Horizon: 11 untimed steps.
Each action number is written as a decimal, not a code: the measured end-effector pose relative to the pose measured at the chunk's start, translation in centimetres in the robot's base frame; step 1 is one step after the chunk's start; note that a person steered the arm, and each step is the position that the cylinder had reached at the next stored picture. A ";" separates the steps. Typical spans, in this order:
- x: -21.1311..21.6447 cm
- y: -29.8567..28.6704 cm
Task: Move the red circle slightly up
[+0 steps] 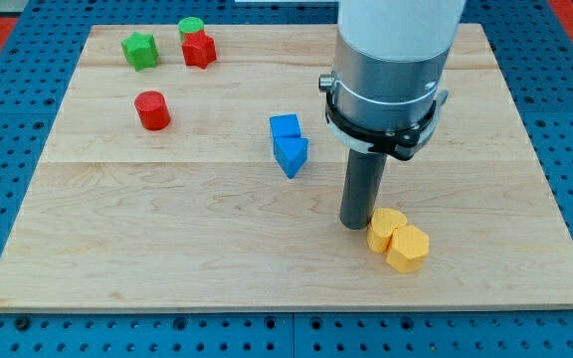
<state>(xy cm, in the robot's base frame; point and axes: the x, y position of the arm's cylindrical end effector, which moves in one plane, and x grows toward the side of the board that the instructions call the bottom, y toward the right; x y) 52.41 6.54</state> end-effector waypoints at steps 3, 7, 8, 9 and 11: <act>-0.4 -19.8; -10.1 -25.8; -13.0 -25.8; -16.0 -25.8; -20.7 -25.1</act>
